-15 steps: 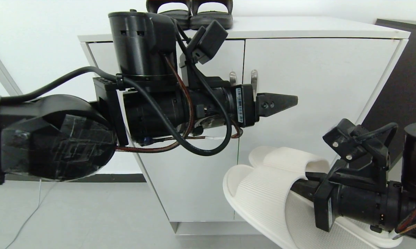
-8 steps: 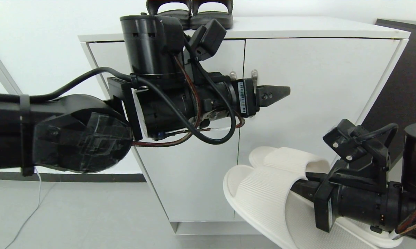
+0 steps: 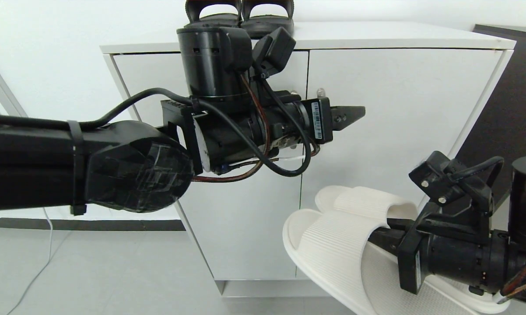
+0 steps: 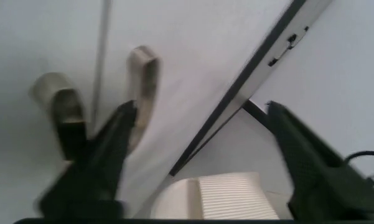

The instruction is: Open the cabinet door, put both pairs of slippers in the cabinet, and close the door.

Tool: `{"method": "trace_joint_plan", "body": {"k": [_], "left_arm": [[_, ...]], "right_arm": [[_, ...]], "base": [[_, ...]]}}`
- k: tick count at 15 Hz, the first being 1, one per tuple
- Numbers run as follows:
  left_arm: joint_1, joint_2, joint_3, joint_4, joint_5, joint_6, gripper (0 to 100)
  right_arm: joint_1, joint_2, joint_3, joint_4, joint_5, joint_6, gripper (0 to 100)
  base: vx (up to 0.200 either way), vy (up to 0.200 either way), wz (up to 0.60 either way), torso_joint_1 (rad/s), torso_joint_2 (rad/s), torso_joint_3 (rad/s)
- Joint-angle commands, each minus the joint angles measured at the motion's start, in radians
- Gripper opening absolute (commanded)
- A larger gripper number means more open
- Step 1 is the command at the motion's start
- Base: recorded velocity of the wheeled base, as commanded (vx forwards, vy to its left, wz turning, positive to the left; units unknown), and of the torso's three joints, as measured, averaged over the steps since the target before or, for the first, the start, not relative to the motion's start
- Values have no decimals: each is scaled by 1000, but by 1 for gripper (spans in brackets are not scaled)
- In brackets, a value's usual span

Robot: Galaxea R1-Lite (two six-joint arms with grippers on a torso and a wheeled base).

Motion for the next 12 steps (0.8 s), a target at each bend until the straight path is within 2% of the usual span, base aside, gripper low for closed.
{"method": "trace_joint_plan", "body": {"k": [1,4,9,12], "left_arm": [[0,2,4,1,-3,-1,0],[-2,-30,39,3,-11,-7,0],[-23,-157,190,-2,-12,-6,0],[-23,-215,243,-2,-12,-6,0]], "right_arm": [[1,-3,3,0,2,-1,0],[1,-37,23,5,85,-1,0],[1,-69,48,6,151,-4,0],[2,-88,68,9,186,-7,0]], "base": [[0,0,0,0,0,0],[0,0,0,0,0,0],[0,0,0,0,0,0],[0,0,0,0,0,0]]}}
